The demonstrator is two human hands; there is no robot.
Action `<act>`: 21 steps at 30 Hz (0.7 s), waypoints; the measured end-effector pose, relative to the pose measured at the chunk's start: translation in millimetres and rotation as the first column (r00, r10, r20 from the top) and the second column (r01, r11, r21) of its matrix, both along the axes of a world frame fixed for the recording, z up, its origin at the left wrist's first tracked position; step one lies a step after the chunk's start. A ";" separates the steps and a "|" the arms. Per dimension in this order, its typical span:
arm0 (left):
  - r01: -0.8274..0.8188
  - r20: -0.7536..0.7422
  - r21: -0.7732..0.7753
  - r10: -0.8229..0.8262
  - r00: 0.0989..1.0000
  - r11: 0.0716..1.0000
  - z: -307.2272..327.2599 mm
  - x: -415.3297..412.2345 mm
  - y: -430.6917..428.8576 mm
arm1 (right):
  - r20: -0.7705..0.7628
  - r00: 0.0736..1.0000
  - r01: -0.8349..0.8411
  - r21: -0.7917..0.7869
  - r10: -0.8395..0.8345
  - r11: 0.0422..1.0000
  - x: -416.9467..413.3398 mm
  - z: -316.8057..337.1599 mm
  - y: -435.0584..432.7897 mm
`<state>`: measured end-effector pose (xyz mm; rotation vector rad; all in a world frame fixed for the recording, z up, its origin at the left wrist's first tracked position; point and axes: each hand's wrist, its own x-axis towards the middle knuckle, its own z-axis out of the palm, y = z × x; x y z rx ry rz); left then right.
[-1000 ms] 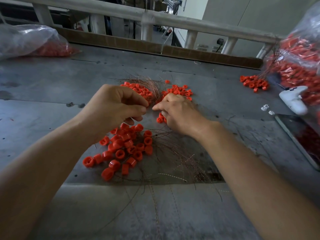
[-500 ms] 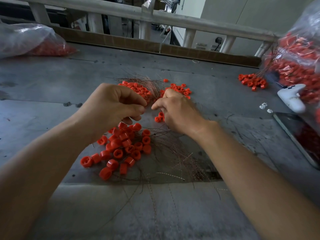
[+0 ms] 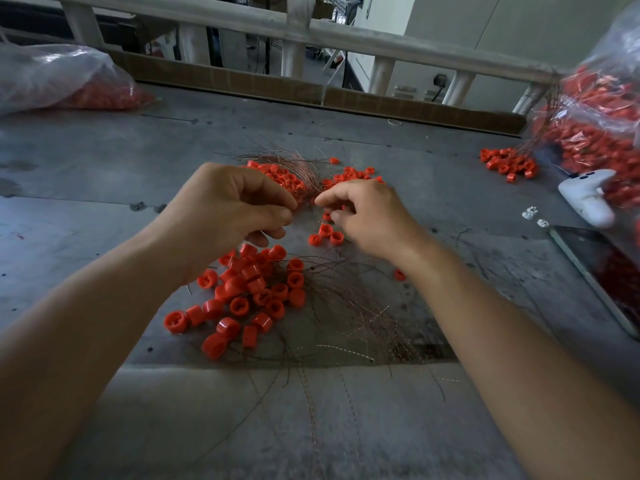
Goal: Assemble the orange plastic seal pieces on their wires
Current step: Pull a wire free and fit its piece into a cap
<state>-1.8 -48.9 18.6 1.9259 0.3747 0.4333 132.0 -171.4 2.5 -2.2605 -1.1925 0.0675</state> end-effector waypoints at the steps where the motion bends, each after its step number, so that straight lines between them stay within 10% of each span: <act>1: 0.002 0.007 -0.012 -0.002 1.000 1.000 0.3 -0.2 -0.1 | -0.026 1.000 0.004 0.038 -0.003 0.999 0.0 1.8 -2.0; 8: 0.011 0.046 -0.041 -0.009 0.999 0.999 0.5 -0.6 0.8 | -0.066 0.998 0.008 0.426 0.022 0.905 -0.5 14.1 -11.3; 17: 0.087 0.128 -0.033 -0.082 0.988 0.996 3.7 -3.0 -3.5 | -0.198 0.966 0.128 0.925 0.166 0.358 8.3 45.3 -38.0; 21: 0.097 0.164 -0.018 -0.092 0.982 0.995 3.9 -4.0 -4.0 | -0.138 0.975 0.080 0.948 0.173 0.307 6.9 49.7 -41.8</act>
